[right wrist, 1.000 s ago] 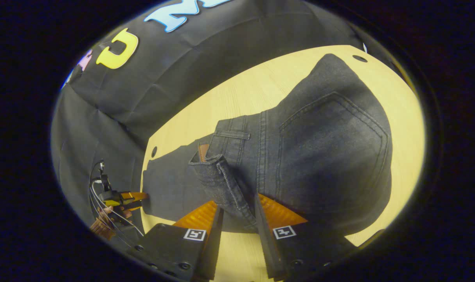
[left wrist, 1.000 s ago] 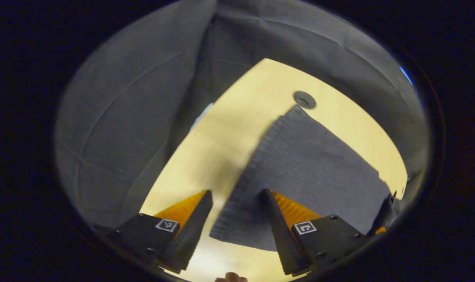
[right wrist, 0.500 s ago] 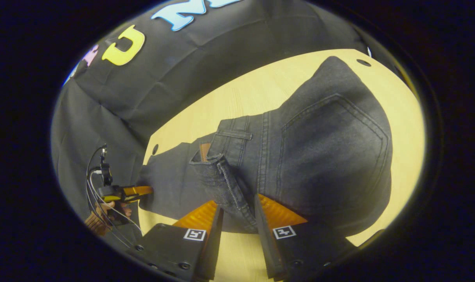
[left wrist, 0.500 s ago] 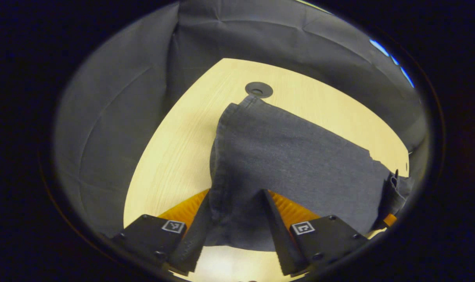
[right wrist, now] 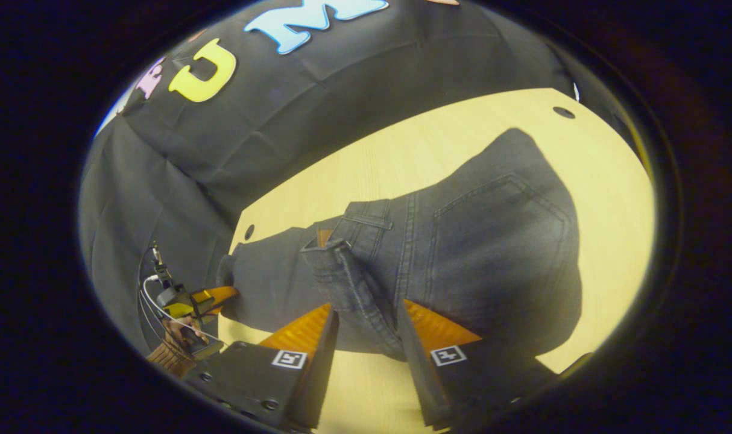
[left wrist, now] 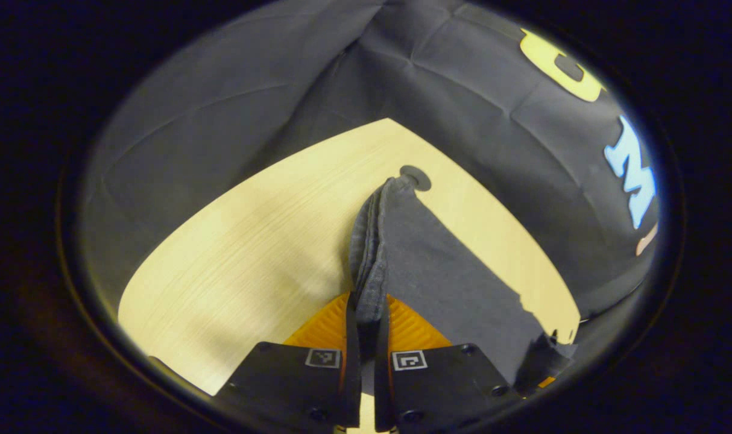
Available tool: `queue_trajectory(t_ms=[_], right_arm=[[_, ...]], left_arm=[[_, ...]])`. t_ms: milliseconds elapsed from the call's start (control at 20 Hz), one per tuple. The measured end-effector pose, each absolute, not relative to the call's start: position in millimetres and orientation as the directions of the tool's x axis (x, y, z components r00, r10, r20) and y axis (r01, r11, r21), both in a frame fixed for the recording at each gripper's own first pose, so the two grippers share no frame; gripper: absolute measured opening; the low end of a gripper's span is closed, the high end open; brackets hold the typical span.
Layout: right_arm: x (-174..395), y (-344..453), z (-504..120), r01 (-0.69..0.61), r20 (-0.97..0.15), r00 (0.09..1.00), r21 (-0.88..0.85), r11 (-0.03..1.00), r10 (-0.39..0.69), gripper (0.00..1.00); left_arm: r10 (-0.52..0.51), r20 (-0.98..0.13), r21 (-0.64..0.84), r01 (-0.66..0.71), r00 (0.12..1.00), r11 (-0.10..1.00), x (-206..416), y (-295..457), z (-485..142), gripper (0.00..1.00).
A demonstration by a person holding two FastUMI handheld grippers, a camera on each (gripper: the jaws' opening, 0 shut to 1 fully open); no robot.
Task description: Grasp the waist and the cuffs of the jeans and fold them to make the two legs overlap; first hold the waist and fold one-third of the jeans toward the cuffs, then hold the cuffs and fold the remaining one-third in the same direction to finish folding.
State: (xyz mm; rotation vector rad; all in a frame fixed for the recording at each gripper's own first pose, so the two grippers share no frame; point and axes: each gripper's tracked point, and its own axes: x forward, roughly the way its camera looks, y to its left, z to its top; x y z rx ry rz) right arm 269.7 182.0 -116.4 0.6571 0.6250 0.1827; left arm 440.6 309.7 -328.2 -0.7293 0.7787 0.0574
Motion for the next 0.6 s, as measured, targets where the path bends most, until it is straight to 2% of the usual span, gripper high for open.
queue_trajectory(t_ms=[50, 100, 350, 450, 600], right_arm=[[261, 171, -112, 0.027, -0.475, 0.811, 0.614, 0.789, 0.342, 0.63], [251, 158, -109, 0.033, -0.473, 0.818, 0.608, 0.793, 0.328, 0.74], [216, 110, -121, 0.109, -0.476, 0.84, 0.619, 0.778, 0.26, 0.74], [195, 89, -129, 0.139, -0.487, 0.843, 0.607, 0.783, 0.228, 0.74], [156, 64, -143, 0.186, -0.501, 0.843, 0.613, 0.768, 0.196, 0.74]], left_arm=[[-0.238, -0.6, -0.623, -0.26, 0.764, 0.738, 447, 306, -309, 0.17], [-0.258, -0.557, -0.643, -0.214, 0.789, 0.736, 447, 300, -285, 0.17], [-0.417, -0.43, -0.661, 0.035, 0.801, 0.749, 405, 218, -180, 0.17], [-0.493, -0.378, -0.666, 0.14, 0.783, 0.732, 395, 153, -150, 0.17], [-0.627, -0.317, -0.656, 0.313, 0.711, 0.687, 363, 45, -108, 0.17]])
